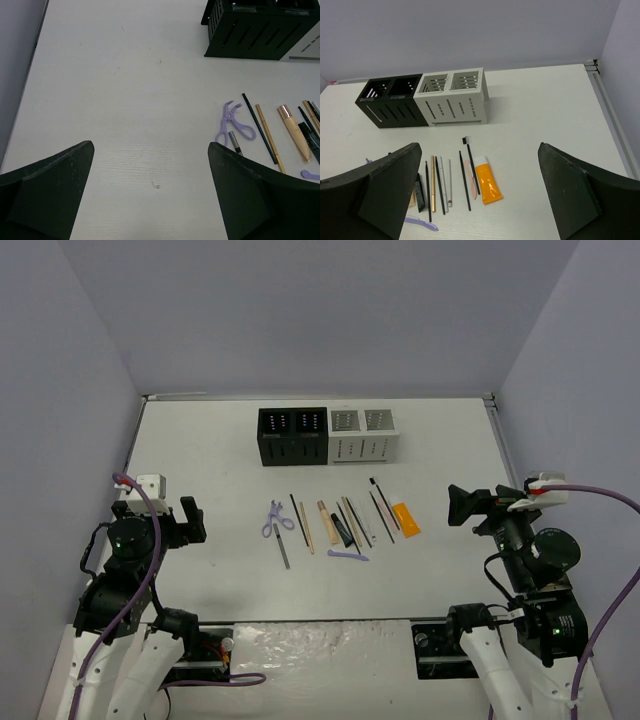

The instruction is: Organize the makeup

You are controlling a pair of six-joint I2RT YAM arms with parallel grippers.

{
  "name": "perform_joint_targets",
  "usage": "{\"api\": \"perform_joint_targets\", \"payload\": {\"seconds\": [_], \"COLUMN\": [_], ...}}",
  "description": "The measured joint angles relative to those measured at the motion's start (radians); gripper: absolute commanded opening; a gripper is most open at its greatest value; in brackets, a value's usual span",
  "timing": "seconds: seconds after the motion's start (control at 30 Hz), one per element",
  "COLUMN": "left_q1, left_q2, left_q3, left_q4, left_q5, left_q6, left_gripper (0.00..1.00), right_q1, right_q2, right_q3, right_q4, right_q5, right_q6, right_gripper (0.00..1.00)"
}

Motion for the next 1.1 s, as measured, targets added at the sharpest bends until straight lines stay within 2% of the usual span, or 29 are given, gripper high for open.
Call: {"api": "perform_joint_targets", "payload": {"seconds": [0.4, 0.6, 1.0, 1.1], "left_q1": [0.0, 0.0, 0.0, 0.0], "left_q2": [0.0, -0.002, -0.005, -0.005], "left_q3": [0.0, 0.0, 0.0, 0.0], "left_q4": [0.0, 0.0, -0.001, -0.001], "left_q5": [0.0, -0.005, -0.028, -0.033], "left_q6": [0.0, 0.0, 0.0, 0.0], "left_gripper": [0.97, 0.97, 0.97, 0.97], "right_q1": [0.0, 0.0, 0.021, 0.152], "right_q2": [0.011, 0.071, 0.387, 0.462], "right_q3": [0.0, 0.025, 0.117, 0.117], "right_q4": [0.003, 0.004, 0.091, 0.14], "right_q5": [-0.019, -0.048, -0.196, -0.162], "right_q6": [-0.001, -0.018, 0.0, -0.004], "right_gripper": [1.0, 1.0, 0.99, 0.98]}}
